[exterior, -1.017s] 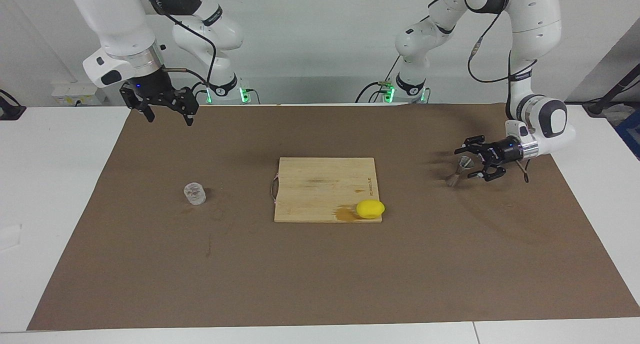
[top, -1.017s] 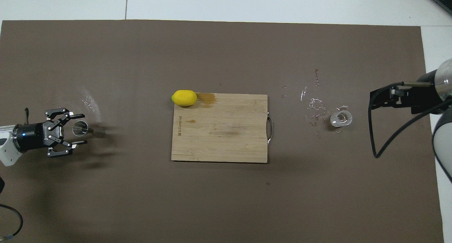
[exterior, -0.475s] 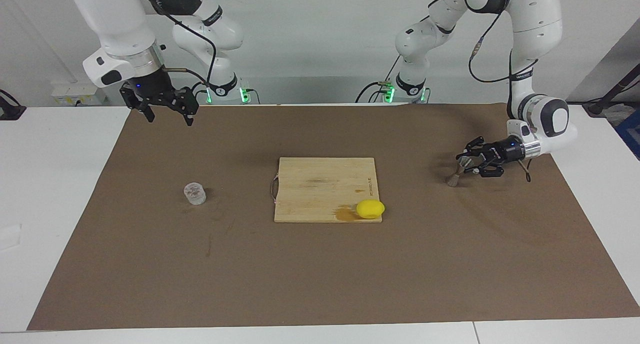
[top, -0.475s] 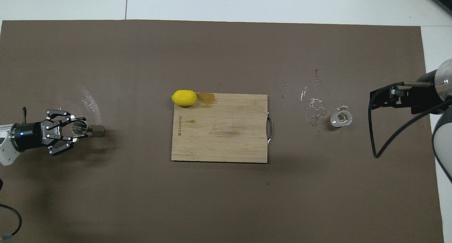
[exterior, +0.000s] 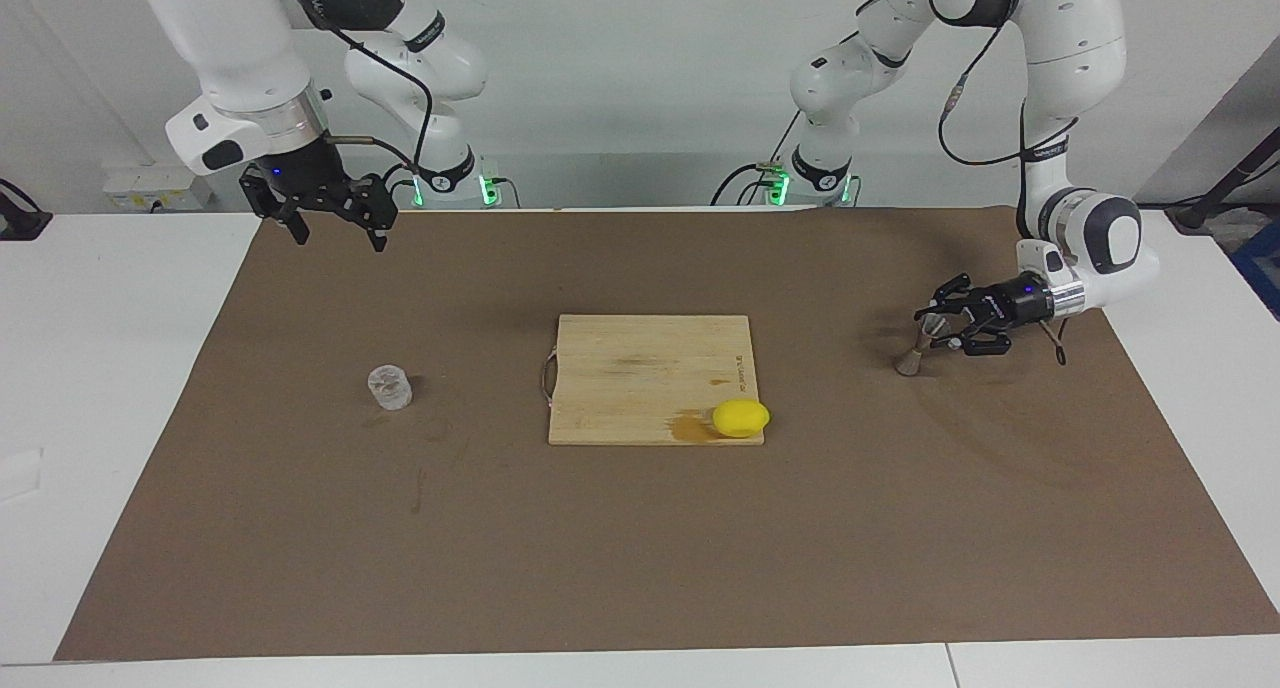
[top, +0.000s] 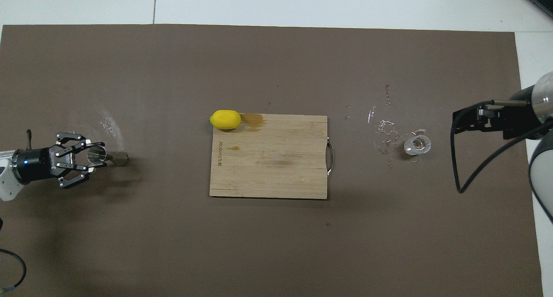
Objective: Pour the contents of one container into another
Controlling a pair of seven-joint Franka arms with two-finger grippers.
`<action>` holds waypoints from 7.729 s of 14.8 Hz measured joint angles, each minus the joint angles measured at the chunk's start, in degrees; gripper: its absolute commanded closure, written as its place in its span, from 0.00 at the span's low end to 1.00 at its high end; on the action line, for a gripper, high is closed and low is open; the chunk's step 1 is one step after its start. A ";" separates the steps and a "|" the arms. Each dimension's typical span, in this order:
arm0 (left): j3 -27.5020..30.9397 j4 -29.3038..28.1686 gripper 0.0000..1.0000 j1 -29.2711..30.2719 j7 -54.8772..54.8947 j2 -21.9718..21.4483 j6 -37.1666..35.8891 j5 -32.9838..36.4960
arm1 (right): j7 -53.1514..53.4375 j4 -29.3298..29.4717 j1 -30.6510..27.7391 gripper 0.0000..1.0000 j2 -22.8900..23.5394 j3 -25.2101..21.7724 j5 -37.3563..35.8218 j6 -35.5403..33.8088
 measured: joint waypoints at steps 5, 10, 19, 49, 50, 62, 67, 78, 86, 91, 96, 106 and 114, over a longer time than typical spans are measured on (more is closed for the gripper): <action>-0.31 0.14 0.73 -6.78 -3.18 0.00 -0.02 -4.26 | 0.00 0.00 0.00 0.00 -0.01 0.00 0.00 0.00; -0.37 -0.17 0.72 -14.75 -7.24 -1.14 1.00 -9.94 | 0.15 0.00 0.00 0.00 -0.05 0.00 0.00 0.04; -0.54 -3.98 0.70 -31.46 -9.58 -5.64 13.65 -23.25 | 4.89 -0.23 0.03 0.00 -0.05 0.00 0.00 2.26; -1.26 -3.85 0.59 -62.02 7.98 -4.71 44.29 -57.23 | 49.13 -13.92 -16.11 0.00 12.42 -0.62 19.82 14.04; -1.28 -3.85 0.59 -62.44 8.12 -4.51 44.90 -57.50 | 48.04 -14.43 -16.25 0.00 13.45 -0.61 20.12 15.07; -0.28 -3.93 0.00 -61.32 9.42 -4.03 45.72 -57.63 | 34.38 -15.39 -19.17 0.00 23.80 -0.62 25.92 19.22; -0.14 -6.98 0.00 -57.38 9.71 -4.37 42.57 -53.76 | 30.95 -19.45 -19.11 0.00 24.24 -0.38 33.38 24.67; 0.32 -11.67 0.00 -48.96 9.97 -10.31 39.33 -36.53 | 30.45 -21.38 -18.73 0.03 23.89 -0.05 35.68 25.65; 1.02 -10.97 0.00 -26.89 4.40 -19.99 30.59 7.55 | 30.55 -21.62 -18.72 0.25 23.78 0.13 38.66 25.29; 1.36 -2.39 0.00 -14.26 -1.73 -24.86 18.83 29.39 | 30.80 -21.63 -18.71 0.75 23.48 0.17 39.06 25.08; 1.35 7.99 0.00 -8.39 -11.77 -24.20 13.15 41.64 | 34.22 -21.61 -17.89 0.94 21.13 0.54 39.09 24.32; 0.16 10.99 0.00 -8.70 -58.06 -23.35 17.32 56.33 | 53.70 -21.51 -7.02 0.96 13.83 0.78 39.11 24.39; -0.47 15.49 0.00 -12.73 -91.94 -23.33 13.16 62.99 | 58.63 -19.96 4.54 1.00 12.43 0.83 38.61 27.27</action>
